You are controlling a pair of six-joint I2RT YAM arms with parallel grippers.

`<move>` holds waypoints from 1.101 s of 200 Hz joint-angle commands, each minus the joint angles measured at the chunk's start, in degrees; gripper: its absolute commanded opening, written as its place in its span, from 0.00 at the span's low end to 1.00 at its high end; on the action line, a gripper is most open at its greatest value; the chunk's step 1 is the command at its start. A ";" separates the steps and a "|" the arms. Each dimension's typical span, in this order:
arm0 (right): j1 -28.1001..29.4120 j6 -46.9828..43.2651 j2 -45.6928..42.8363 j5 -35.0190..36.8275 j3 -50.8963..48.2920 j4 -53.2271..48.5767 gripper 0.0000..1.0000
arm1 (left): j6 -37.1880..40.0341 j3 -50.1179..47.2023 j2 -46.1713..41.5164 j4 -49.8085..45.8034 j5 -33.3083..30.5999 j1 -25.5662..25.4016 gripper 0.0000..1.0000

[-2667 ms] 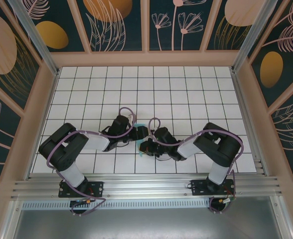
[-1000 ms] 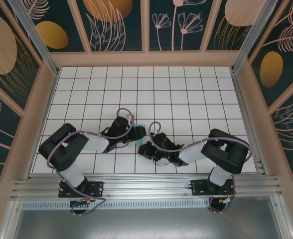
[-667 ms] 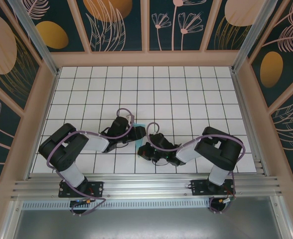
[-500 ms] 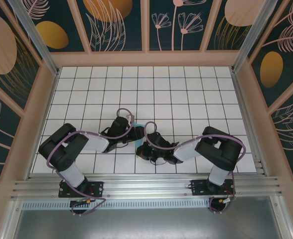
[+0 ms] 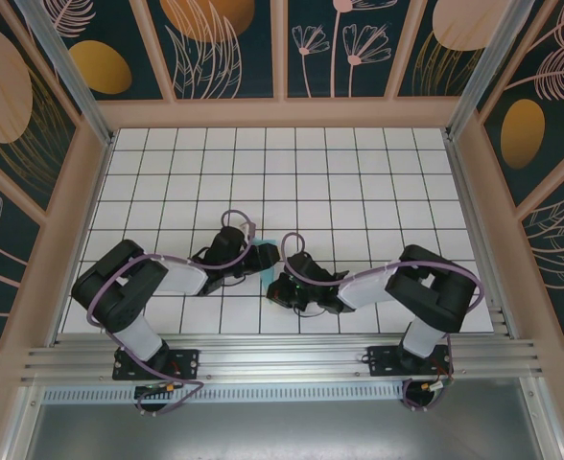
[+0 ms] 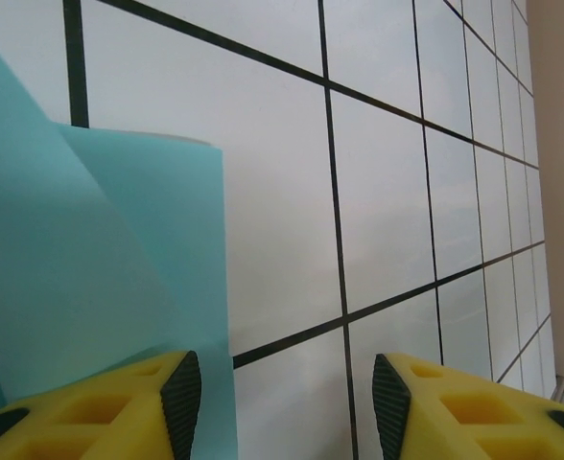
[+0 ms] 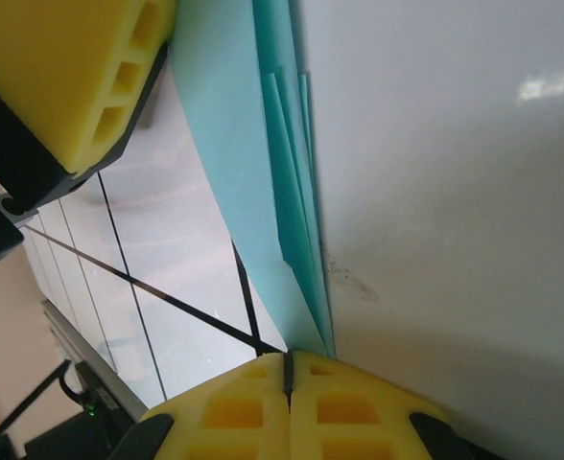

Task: Fold a paper plane with a square sheet of paper (pick it up from the middle)
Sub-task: Perform the fifth fold on the wing at the bottom-center of the table.

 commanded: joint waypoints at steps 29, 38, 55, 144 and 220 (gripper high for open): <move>-2.37 -10.88 -0.21 -2.74 0.55 -16.10 0.03 | -7.06 -4.15 1.85 -3.47 1.35 -0.01 0.55; -2.81 -10.97 -1.28 -2.83 0.47 -15.46 0.04 | -7.47 -4.14 2.11 -3.17 1.37 -0.08 0.55; -3.08 -10.74 -4.40 -3.93 0.31 -10.90 0.05 | -8.50 -4.53 2.39 -1.79 1.48 -0.07 0.54; -3.59 4.34 -3.23 2.95 -2.83 7.03 0.06 | -8.50 -4.17 2.79 -2.46 0.73 -0.08 0.53; -4.04 3.05 -4.29 2.13 -4.47 2.09 0.07 | -8.02 -4.32 2.43 -2.88 0.62 -0.08 0.53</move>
